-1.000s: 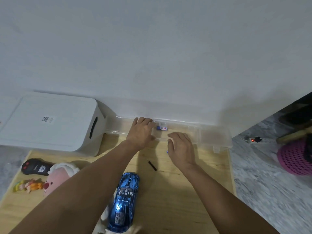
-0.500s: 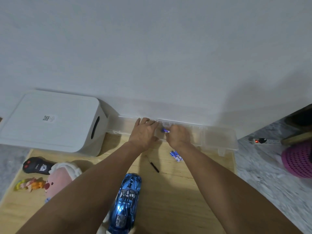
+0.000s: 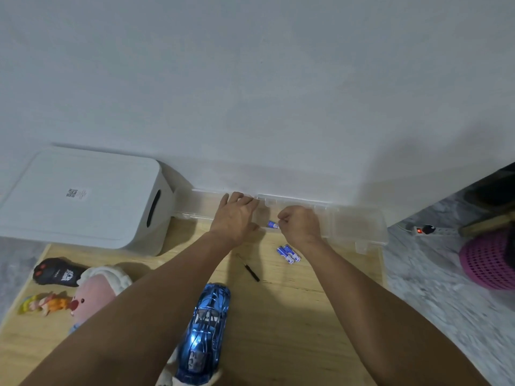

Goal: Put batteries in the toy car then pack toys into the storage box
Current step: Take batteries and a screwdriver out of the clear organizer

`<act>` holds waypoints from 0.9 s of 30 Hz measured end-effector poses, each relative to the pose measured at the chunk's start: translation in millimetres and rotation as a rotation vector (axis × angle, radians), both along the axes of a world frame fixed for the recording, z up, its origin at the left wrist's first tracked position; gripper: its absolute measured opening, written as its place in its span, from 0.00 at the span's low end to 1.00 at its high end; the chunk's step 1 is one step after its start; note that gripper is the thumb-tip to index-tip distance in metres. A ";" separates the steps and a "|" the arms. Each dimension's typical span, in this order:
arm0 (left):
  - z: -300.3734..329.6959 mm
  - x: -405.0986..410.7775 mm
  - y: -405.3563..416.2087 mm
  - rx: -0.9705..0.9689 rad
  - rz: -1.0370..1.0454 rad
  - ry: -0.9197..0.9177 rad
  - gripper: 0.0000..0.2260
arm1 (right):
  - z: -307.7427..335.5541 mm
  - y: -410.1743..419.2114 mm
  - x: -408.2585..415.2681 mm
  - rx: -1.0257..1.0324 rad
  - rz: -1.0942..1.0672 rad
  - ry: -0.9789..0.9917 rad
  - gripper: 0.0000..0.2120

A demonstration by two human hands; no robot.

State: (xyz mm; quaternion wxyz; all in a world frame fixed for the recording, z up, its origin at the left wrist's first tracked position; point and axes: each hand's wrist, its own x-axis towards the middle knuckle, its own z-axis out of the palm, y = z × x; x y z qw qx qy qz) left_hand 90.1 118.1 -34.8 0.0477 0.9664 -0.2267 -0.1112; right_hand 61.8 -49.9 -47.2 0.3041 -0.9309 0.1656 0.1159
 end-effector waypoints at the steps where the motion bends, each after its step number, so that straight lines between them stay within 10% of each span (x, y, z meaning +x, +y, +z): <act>1: 0.5 -0.5 -1.0 0.003 0.006 0.003 0.28 | -0.6 -1.0 1.5 0.005 0.008 0.009 0.11; 18: -0.4 -3.3 -4.3 -0.021 0.047 0.028 0.28 | 9.5 -8.1 29.0 -0.033 0.355 0.415 0.15; 27: -0.5 -5.8 -6.0 0.018 0.045 0.022 0.25 | 28.9 -13.1 -46.3 0.142 0.024 -0.043 0.05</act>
